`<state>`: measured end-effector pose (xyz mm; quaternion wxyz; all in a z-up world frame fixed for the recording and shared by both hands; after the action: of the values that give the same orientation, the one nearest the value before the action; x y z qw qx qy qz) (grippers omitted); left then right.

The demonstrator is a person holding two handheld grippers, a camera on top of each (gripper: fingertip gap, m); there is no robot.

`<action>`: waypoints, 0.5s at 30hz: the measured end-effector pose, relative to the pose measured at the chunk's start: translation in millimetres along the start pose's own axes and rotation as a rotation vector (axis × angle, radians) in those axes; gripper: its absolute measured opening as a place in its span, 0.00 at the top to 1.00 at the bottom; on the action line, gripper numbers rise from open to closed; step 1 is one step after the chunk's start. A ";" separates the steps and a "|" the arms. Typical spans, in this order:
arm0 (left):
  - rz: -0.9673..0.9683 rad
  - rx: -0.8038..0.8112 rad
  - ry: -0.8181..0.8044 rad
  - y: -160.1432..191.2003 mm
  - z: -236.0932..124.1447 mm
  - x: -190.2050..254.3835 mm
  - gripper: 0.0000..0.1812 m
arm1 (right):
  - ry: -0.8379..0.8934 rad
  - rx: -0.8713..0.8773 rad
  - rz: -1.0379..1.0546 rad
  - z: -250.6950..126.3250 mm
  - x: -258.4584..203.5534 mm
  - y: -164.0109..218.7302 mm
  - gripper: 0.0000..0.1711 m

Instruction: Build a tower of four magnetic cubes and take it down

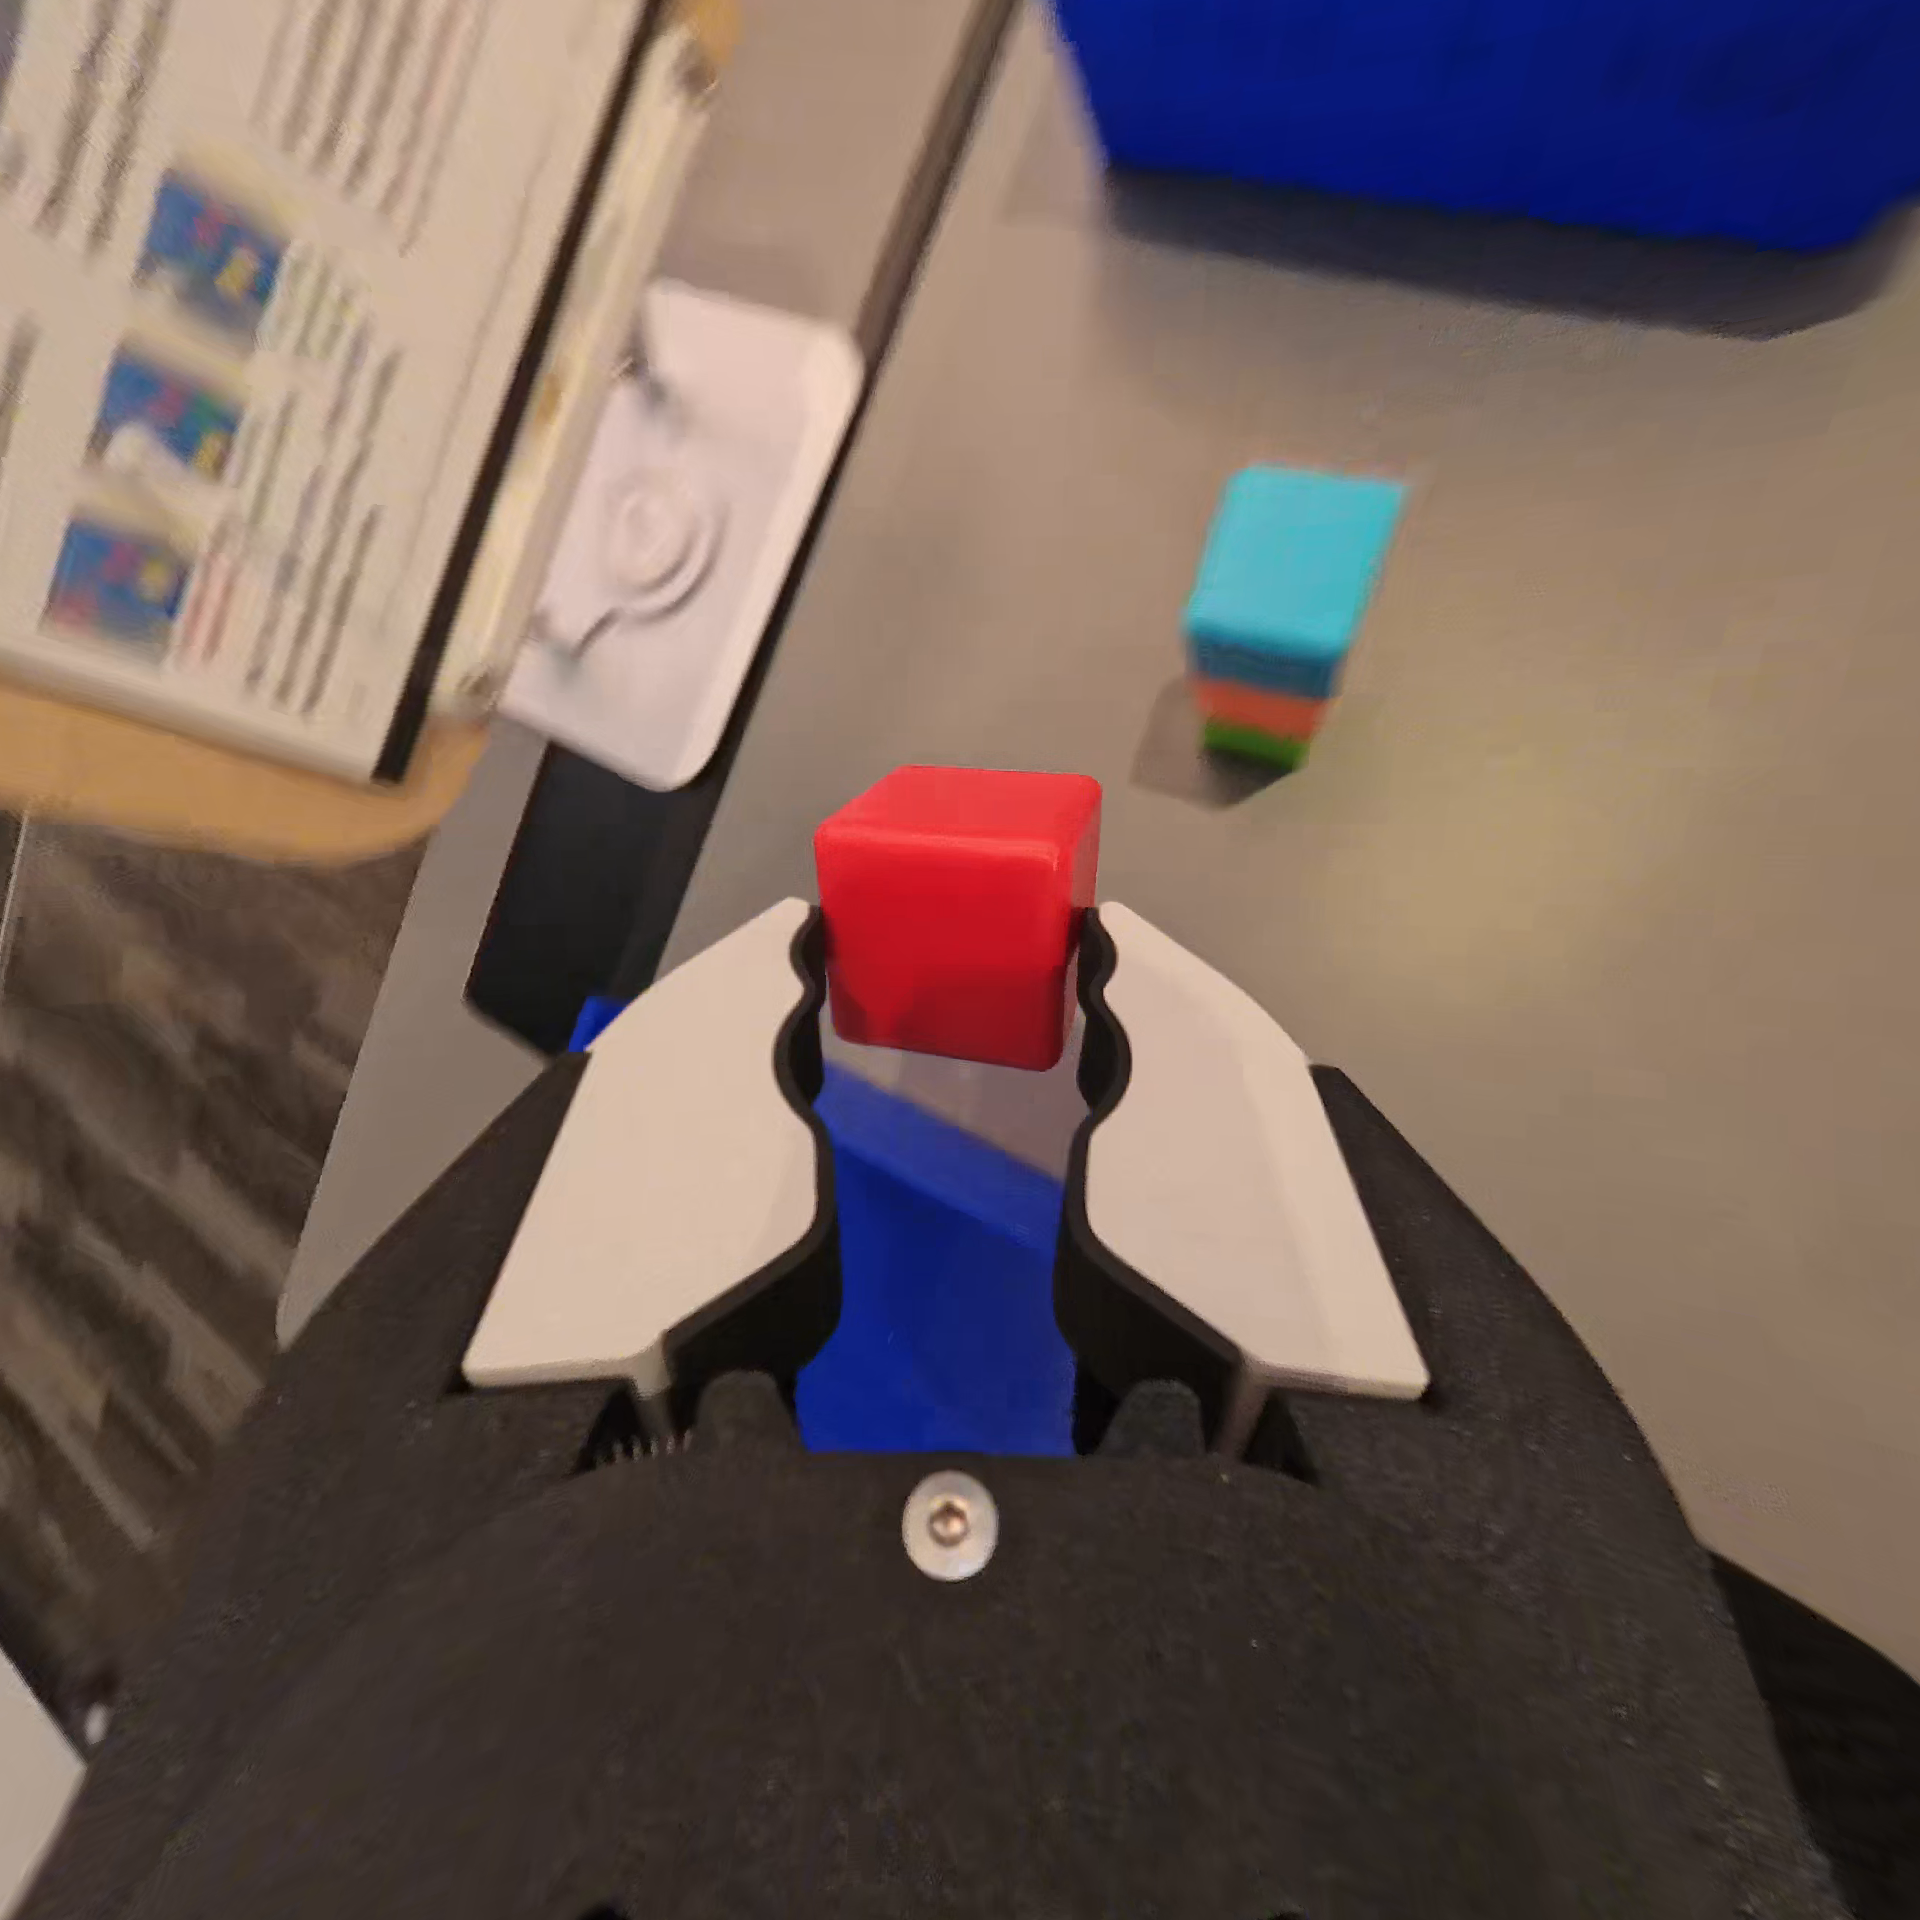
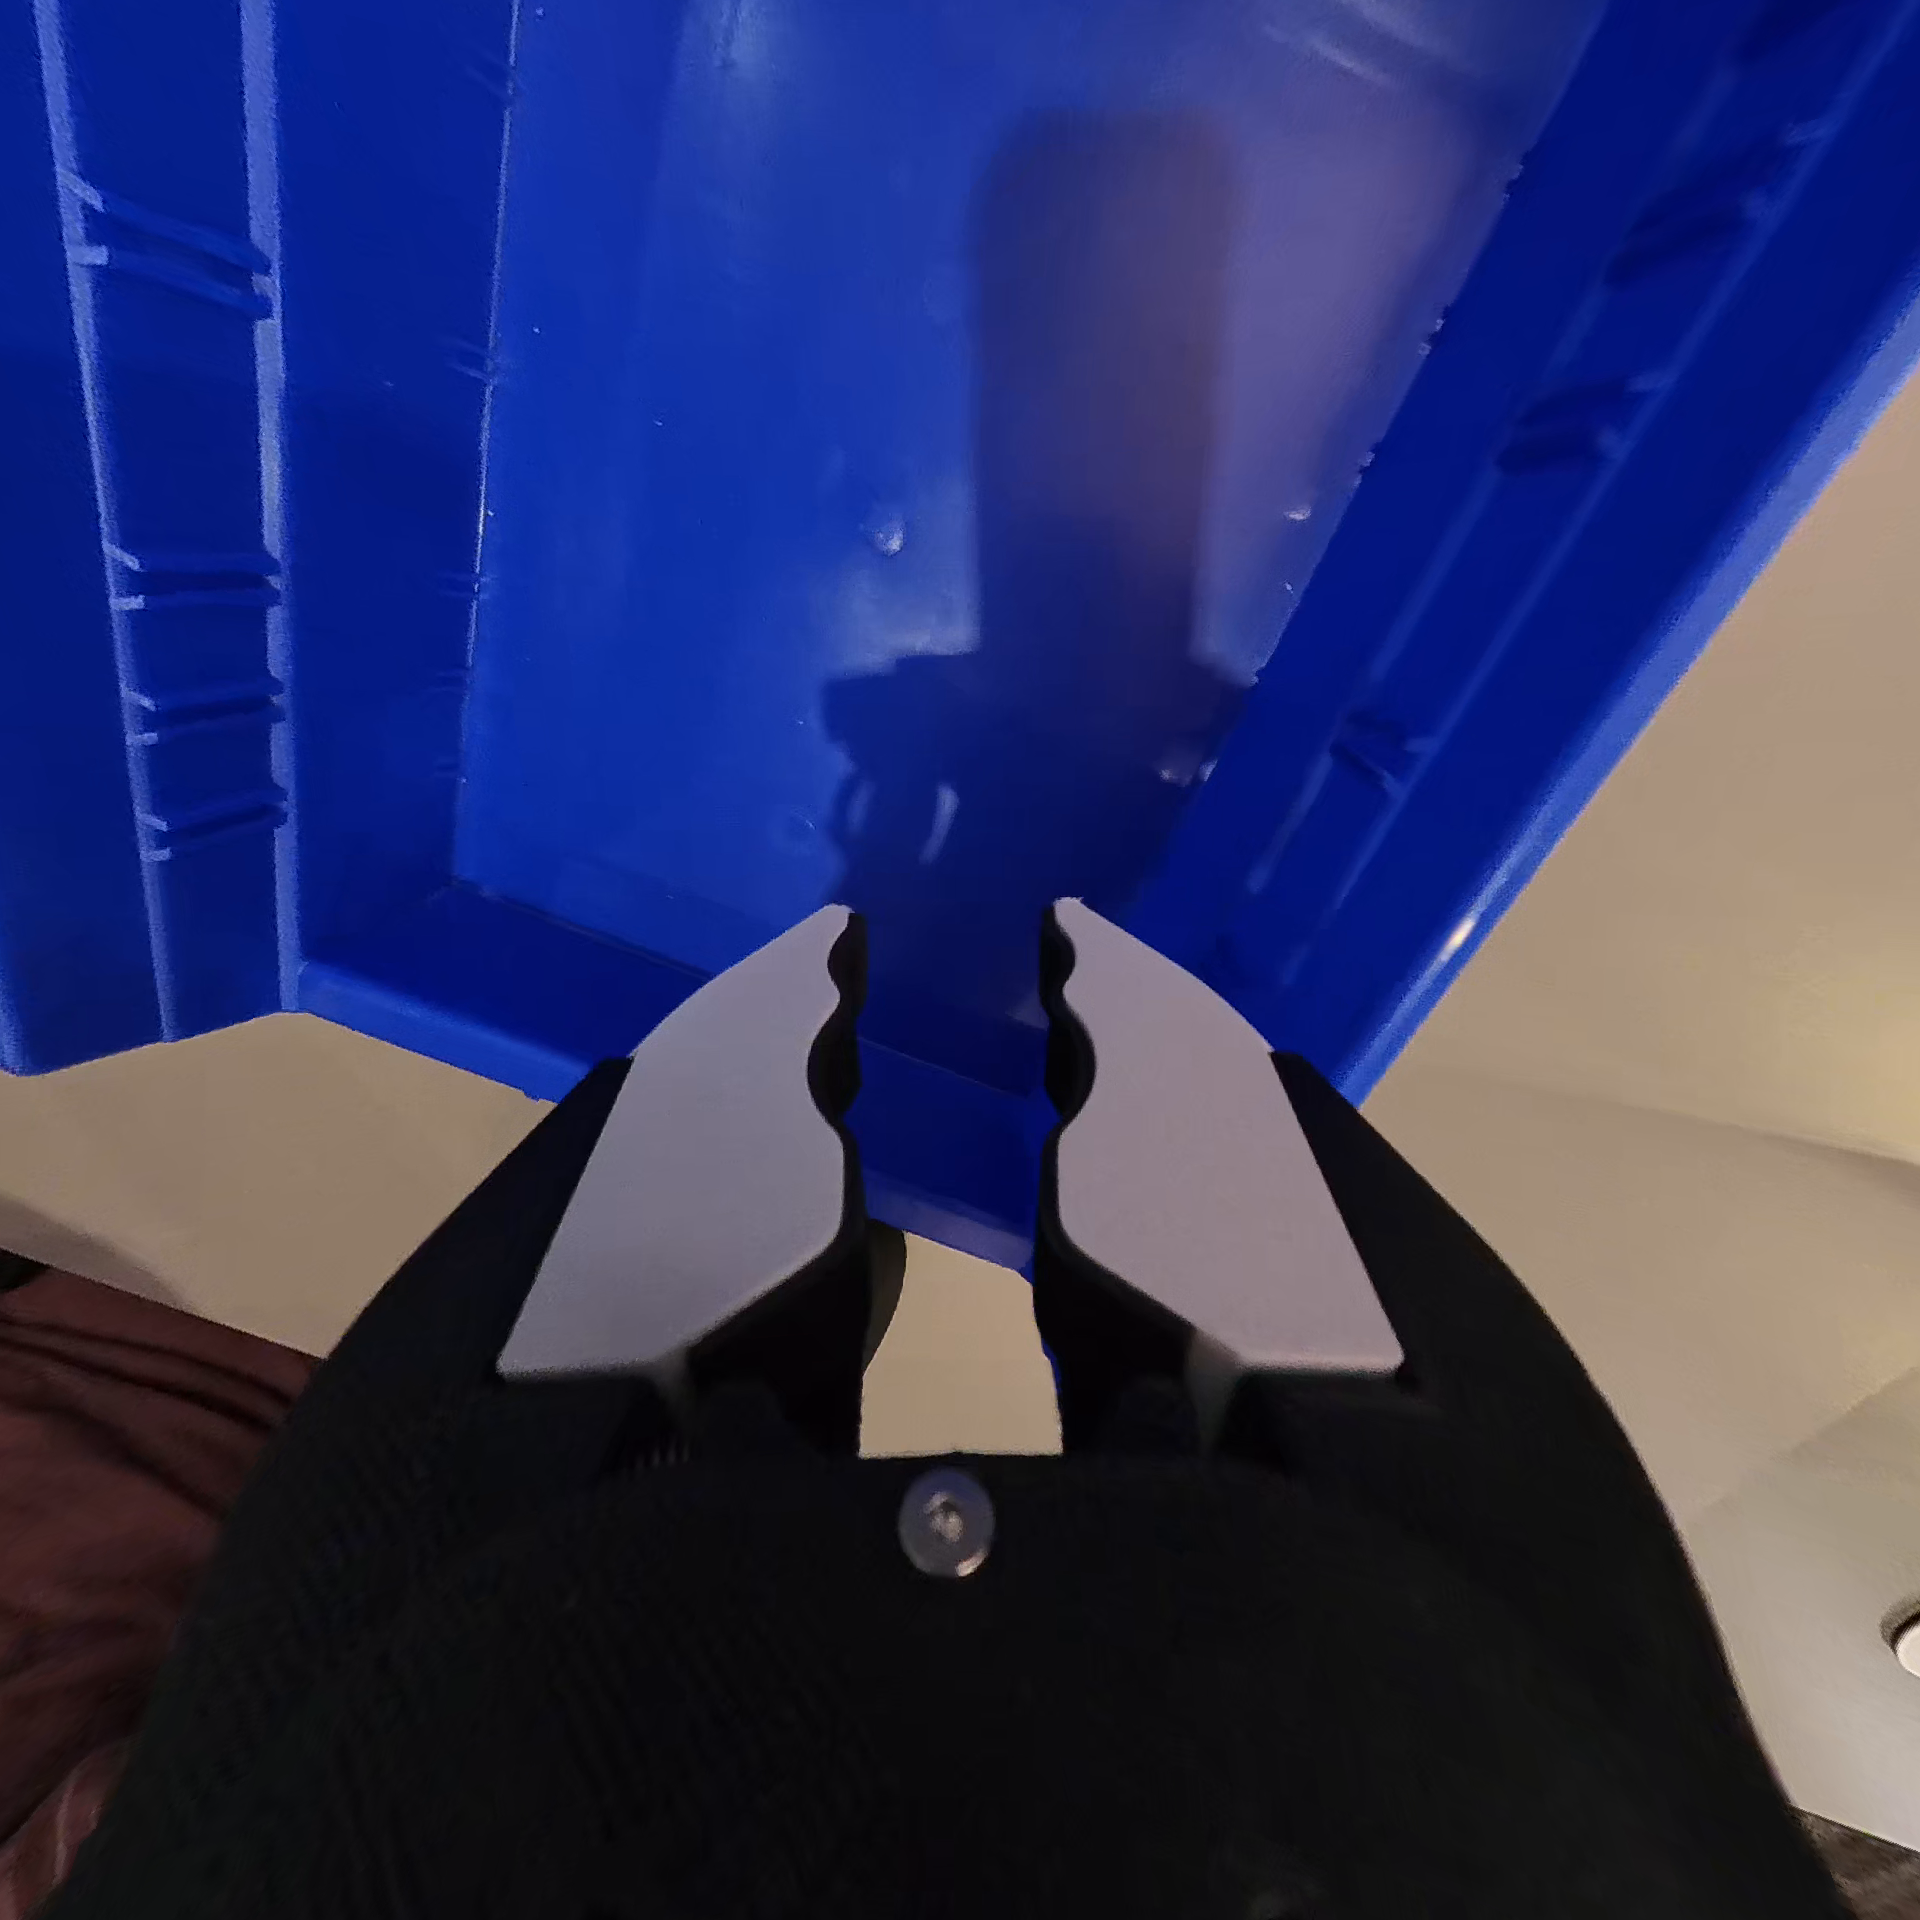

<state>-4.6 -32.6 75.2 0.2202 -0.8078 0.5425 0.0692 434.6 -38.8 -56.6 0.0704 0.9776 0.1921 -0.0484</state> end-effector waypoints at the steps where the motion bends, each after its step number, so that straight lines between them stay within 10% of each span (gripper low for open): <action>1: 0.049 0.003 0.018 -16.1 0.1 14.6 0.74 | -0.003 -0.002 -0.004 0.7 -0.7 0.0 0.80; 15: 0.283 -0.194 0.050 -83.8 40.7 67.2 0.74 | -0.030 0.003 -0.026 0.8 -1.5 3.5 0.80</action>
<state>103.6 -45.5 38.8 0.1158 -0.7421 0.6470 0.1312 434.5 -42.7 -56.8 0.0710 0.9743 0.2038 -0.0641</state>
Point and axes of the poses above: each gripper's, where its closed fingertips meet, z out along the fingers, y out of its underside, x = y × z across the jaws, the point moved 4 cm from there along -z, back along the fingers, and after that the axes turned 15 degrees about -x, right-handed, at the moved point
